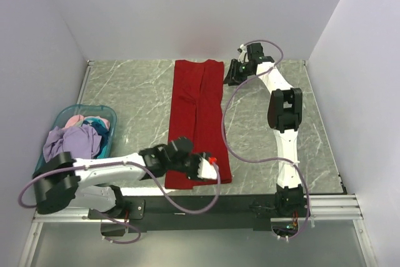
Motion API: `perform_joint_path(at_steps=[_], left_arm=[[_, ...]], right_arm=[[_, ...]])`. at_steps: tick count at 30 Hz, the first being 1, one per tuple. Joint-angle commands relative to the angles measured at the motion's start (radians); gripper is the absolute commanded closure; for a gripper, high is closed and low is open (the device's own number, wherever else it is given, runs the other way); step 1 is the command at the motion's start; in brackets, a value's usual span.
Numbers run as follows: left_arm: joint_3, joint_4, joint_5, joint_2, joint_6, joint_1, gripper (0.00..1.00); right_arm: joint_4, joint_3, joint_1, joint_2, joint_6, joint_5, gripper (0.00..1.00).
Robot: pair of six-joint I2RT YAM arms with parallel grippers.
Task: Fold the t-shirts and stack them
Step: Fold the tshirt
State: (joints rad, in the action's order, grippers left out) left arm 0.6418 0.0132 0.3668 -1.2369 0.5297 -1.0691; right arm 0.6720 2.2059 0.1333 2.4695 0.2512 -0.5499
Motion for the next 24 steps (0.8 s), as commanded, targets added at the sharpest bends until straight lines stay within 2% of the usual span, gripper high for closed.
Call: perform_joint_path(at_steps=[1,4,8,15,20,24], left_arm=[[0.034,0.180,-0.097,-0.076,0.044,-0.092,0.49],[0.059,0.247,-0.106,-0.154,0.007,-0.152,0.52],[0.085,0.303,-0.134,-0.255,0.039,-0.222,0.50],[0.147,0.335,-0.152,-0.384,0.056,-0.235,0.45],[0.188,0.300,-0.147,-0.460,0.076,-0.235,0.46],[0.177,0.307,-0.144,-0.476,0.087,-0.233,0.48]], right_arm=[[-0.095,-0.009,0.003,-0.004,0.056,-0.005,0.57],[-0.118,-0.020,0.005,0.002,0.069,-0.005,0.58],[-0.124,-0.025,0.002,0.023,0.080,0.008,0.60],[-0.117,-0.012,0.003,0.036,0.094,0.036,0.61],[-0.092,0.018,0.003,0.057,0.109,0.061,0.60],[-0.084,0.032,0.003,0.069,0.126,0.076,0.54]])
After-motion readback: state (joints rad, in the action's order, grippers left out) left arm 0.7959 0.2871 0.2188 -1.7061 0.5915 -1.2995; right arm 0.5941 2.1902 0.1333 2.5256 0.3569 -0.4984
